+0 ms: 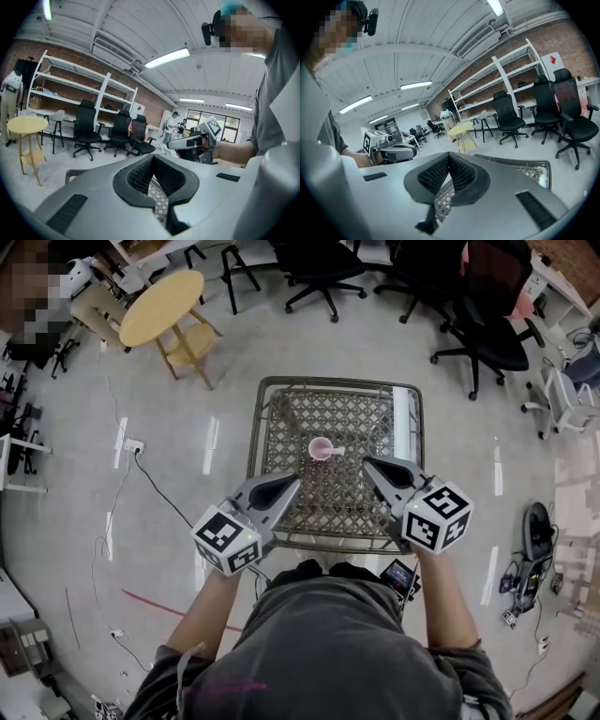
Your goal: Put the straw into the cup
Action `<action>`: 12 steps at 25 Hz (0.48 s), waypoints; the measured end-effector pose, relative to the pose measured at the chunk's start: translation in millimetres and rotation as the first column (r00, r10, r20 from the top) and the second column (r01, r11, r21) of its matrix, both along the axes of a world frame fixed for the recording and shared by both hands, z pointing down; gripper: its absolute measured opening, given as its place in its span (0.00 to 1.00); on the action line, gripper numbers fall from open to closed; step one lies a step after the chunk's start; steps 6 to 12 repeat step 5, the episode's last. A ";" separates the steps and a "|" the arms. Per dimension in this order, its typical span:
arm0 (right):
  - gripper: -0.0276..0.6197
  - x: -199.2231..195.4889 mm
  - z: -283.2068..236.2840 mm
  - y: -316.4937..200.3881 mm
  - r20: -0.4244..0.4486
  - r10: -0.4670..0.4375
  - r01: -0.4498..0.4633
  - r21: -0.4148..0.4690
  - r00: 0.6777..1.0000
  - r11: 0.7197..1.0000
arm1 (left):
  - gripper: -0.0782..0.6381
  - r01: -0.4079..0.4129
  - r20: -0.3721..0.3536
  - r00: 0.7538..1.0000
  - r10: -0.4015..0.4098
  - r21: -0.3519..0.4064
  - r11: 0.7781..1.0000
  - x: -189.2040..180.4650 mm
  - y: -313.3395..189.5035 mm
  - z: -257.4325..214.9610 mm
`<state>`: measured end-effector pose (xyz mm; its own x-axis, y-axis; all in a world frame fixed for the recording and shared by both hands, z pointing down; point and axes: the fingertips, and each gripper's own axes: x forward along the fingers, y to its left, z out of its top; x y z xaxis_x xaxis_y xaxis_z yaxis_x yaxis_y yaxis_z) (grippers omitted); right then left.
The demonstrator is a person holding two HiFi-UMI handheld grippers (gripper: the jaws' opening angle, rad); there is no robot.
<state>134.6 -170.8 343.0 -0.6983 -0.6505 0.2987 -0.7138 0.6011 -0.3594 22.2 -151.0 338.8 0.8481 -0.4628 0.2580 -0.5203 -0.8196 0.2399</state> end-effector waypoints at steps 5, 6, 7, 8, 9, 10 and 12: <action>0.06 -0.9 2.6 -5.6 -0.010 -0.013 0.013 -0.002 1.000 1.000 | 0.12 0.003 0.004 1.000 -0.003 0.002 1.000 0.4 -6.1 0.6; 0.06 -0.9 2.6 -5.6 -0.010 -0.013 0.013 -0.002 1.000 1.000 | 0.12 0.003 0.004 1.000 -0.003 0.002 1.000 0.4 -6.1 0.6; 0.06 -0.9 2.6 -5.6 -0.010 -0.013 0.013 -0.002 1.000 1.000 | 0.12 0.003 0.004 1.000 -0.003 0.002 1.000 0.4 -6.1 0.6; 0.06 -0.9 2.6 -5.6 -0.010 -0.013 0.013 -0.002 1.000 1.000 | 0.12 0.003 0.004 1.000 -0.003 0.002 1.000 0.4 -6.1 0.6; 0.06 -0.9 2.6 -5.6 -0.010 -0.013 0.013 -0.002 1.000 1.000 | 0.12 0.003 0.004 1.000 -0.003 0.002 1.000 0.4 -6.1 0.6; 0.06 -0.9 2.6 -5.6 -0.010 -0.013 0.013 -0.002 1.000 1.000 | 0.12 0.003 0.004 1.000 -0.003 0.002 1.000 0.4 -6.1 0.6; 0.06 -0.9 2.6 -5.6 -0.010 -0.013 0.013 -0.002 1.000 1.000 | 0.12 0.003 0.004 1.000 -0.003 0.002 1.000 0.4 -6.1 0.6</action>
